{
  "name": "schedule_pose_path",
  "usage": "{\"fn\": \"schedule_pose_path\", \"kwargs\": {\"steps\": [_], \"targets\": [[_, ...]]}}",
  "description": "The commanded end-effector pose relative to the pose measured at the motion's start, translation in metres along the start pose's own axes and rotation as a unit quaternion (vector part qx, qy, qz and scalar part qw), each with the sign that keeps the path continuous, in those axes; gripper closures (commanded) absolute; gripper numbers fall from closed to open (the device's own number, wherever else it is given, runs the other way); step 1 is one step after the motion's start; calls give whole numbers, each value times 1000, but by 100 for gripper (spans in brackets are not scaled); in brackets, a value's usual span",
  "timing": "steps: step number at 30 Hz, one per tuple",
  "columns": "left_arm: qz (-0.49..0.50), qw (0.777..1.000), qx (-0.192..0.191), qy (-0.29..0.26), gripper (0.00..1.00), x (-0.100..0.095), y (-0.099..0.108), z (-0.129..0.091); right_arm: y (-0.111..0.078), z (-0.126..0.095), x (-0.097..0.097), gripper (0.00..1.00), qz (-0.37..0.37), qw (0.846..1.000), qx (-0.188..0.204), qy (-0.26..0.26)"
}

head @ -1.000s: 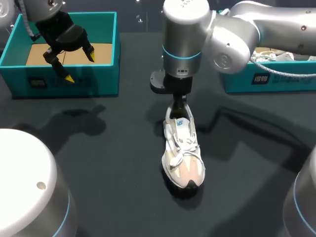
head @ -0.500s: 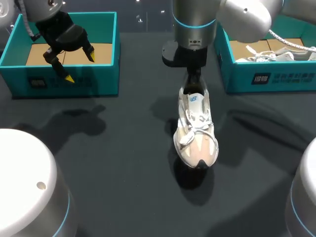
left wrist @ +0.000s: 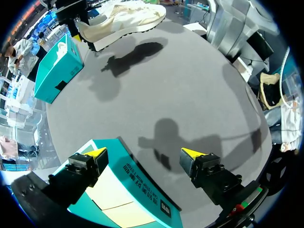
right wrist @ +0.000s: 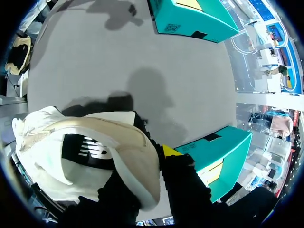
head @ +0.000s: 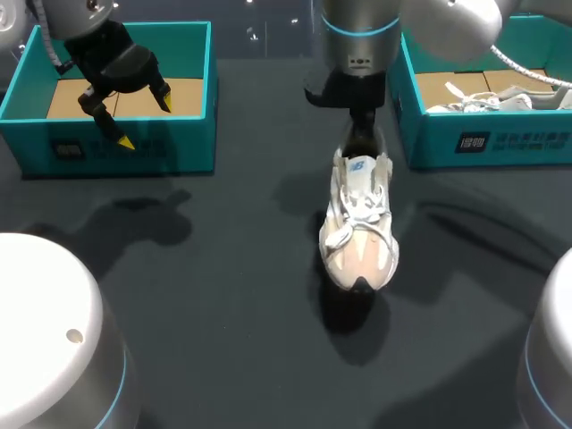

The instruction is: Take the shoe out of the shoebox, open the shoe tongue, remove and reinsert the insole, then place the shoe into the shoebox

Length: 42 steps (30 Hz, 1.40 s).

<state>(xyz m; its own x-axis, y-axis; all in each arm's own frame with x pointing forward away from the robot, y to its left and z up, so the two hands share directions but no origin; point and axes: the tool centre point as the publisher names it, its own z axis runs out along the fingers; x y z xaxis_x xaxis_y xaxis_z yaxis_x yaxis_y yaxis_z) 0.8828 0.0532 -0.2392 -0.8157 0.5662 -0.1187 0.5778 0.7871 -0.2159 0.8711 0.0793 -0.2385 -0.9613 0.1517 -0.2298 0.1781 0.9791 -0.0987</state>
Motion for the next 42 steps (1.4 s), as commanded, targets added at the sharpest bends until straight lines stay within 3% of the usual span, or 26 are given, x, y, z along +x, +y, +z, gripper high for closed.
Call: {"fn": "schedule_pose_path", "kwargs": {"steps": [1,6,19,30,31,32,36,42], "targets": [[0,1000,-1,0,0,1,0,-1,-32,-33,-18,100,-2,1000,0,-6],[0,1000,-1,0,0,1,0,-1,-59,-44,-48,100,-6,1000,18,-9],[0,1000,-1,0,0,1,0,-1,-151,-47,-157,100,22,997,47,-52],[0,1000,-1,0,0,1,0,-1,-151,-47,-157,100,22,997,47,-52],[0,1000,-1,0,0,1,0,-1,-148,-34,-154,100,50,998,12,-30],[0,1000,-1,0,0,1,0,-1,-147,-31,-156,100,58,998,5,-23],[0,1000,-1,0,0,1,0,-1,-157,-25,-190,100,73,997,-16,-26],[0,1000,-1,0,0,1,0,-1,-180,-25,-253,100,49,997,17,-49]]}}
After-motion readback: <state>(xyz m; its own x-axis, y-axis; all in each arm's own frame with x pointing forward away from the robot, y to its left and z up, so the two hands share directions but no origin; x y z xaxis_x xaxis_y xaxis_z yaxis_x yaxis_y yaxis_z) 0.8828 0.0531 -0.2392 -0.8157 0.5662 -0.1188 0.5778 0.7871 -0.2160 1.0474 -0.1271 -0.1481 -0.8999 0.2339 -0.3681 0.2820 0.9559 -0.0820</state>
